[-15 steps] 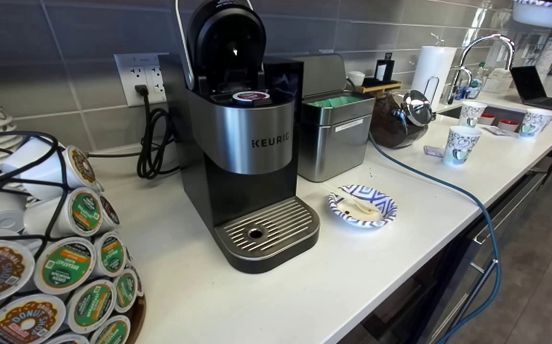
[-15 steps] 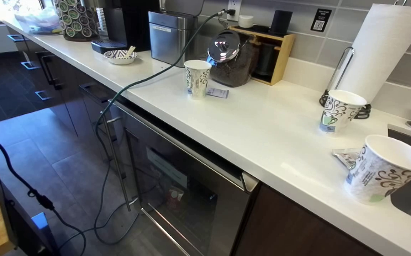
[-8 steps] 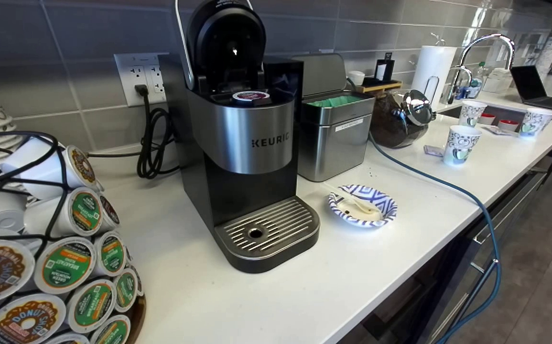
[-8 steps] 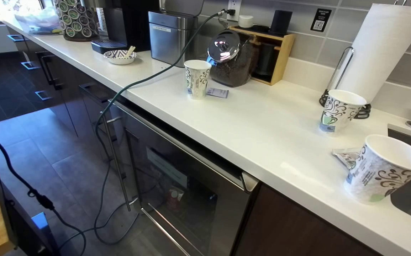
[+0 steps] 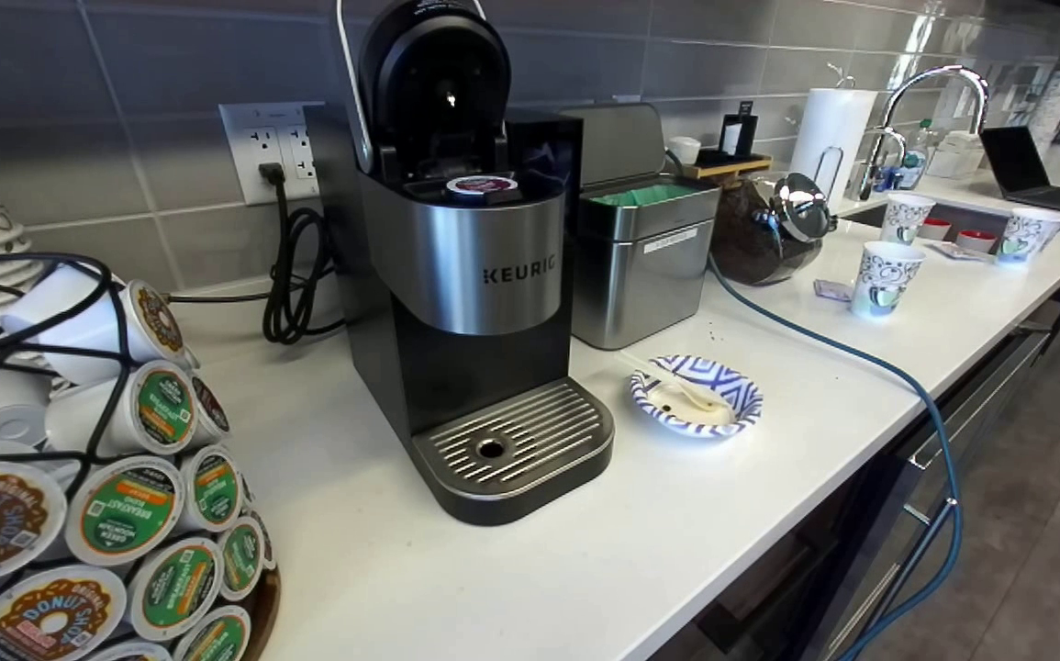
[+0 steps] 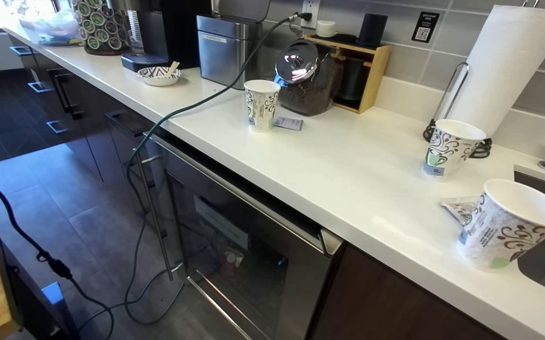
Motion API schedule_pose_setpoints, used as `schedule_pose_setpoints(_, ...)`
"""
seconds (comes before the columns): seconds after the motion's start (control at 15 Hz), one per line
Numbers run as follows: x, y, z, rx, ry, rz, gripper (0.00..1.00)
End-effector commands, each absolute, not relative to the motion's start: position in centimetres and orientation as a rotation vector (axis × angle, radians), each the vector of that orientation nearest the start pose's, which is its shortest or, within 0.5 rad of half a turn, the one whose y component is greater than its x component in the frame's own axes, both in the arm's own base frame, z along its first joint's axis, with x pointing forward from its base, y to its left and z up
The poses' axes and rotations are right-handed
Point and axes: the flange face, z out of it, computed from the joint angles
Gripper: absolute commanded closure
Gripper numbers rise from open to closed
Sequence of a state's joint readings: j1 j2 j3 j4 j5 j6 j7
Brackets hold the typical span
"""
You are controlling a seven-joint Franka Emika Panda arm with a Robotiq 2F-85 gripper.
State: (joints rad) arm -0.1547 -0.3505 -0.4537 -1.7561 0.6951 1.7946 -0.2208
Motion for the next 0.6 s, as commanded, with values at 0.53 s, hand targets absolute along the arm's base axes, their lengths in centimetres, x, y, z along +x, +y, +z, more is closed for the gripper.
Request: schedule_pose_setpoints(0.53,42.0,-26.9,81.9,-2.407,0.648,-0.831,0.99)
